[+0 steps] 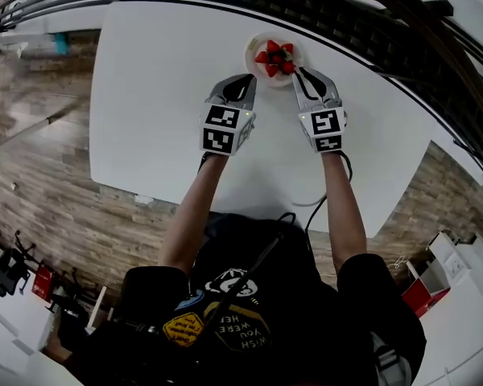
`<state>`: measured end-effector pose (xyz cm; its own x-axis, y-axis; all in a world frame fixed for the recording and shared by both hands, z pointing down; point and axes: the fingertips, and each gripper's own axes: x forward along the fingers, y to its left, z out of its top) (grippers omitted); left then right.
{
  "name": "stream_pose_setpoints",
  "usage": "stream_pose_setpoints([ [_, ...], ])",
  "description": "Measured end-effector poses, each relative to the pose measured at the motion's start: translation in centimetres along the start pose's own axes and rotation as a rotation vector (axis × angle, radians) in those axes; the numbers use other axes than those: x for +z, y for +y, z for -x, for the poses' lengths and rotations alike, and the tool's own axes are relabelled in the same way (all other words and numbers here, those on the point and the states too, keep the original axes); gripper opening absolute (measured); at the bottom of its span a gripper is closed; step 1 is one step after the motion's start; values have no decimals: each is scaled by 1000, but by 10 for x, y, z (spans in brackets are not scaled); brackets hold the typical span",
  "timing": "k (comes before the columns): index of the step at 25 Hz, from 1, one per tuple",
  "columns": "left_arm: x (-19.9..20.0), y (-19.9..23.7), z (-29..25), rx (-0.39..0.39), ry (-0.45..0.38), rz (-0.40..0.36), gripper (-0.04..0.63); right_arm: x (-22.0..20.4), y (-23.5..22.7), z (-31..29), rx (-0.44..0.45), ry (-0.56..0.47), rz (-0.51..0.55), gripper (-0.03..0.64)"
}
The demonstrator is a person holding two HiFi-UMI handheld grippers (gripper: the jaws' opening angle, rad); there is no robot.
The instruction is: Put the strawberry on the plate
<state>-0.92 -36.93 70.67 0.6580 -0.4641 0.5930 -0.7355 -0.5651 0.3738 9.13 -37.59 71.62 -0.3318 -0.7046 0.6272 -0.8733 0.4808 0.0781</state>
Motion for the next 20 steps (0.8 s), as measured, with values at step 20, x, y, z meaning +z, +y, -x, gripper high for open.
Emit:
stream_pose_setpoints([
  [20, 55, -65, 124, -80, -185, -85, 0, 64, 19, 148, -150, -187, -146, 2],
])
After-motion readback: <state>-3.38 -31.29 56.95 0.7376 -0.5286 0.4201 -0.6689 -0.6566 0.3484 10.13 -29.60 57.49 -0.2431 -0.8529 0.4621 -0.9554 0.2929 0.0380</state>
